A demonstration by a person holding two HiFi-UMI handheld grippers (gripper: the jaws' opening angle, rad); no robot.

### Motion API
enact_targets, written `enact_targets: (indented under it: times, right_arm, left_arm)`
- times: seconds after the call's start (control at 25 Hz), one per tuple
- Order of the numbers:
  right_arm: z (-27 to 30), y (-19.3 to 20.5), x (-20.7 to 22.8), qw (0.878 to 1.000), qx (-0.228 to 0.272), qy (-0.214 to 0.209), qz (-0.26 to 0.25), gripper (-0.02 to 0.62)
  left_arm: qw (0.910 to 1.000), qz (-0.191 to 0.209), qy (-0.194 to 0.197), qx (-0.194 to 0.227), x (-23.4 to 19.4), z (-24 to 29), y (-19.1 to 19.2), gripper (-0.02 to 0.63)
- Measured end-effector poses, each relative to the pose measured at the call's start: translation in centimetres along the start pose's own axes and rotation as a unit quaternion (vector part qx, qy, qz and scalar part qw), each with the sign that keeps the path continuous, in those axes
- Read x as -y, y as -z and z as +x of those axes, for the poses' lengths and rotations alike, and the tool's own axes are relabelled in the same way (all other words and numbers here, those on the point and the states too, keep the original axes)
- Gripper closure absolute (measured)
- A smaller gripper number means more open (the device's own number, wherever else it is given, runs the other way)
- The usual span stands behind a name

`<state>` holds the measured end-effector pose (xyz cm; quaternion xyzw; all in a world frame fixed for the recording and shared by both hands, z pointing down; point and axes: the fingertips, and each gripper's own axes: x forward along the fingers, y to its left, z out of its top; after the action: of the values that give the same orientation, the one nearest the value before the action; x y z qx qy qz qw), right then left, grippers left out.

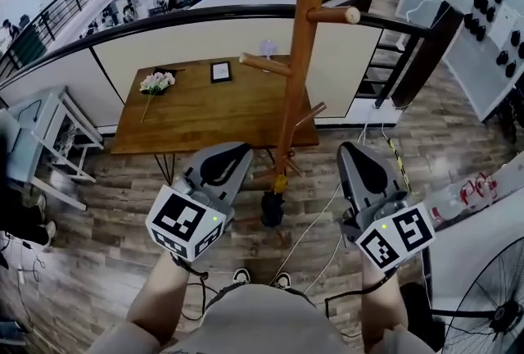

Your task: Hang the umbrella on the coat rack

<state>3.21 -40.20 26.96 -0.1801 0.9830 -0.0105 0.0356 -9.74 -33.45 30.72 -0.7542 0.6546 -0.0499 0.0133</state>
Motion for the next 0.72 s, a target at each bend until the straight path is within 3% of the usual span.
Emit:
enact_targets:
  times: [0.28,0.52,0.72]
  right_arm:
    - [-3.3,-2.2,-1.9,1.0,0.02,-0.008,0.002,0.592]
    - [-5.8,-0.5,-2.4,0.999,-0.006,-0.028,0.017,0.592]
    - [-6.8,1.4,-1.5,0.999,-0.026,-0.012,0.032,0.592]
  left_arm:
    - [0.9994,0.018,-0.015,0.025,0.8,-3.0,-2.9,0.6]
    - [0.9993,0.029,-0.023,-0.003,2.1,-5.0,-0.9,0.601]
    - [0.9991,0.014,-0.029,-0.027,2.1,-5.4,1.4,0.601]
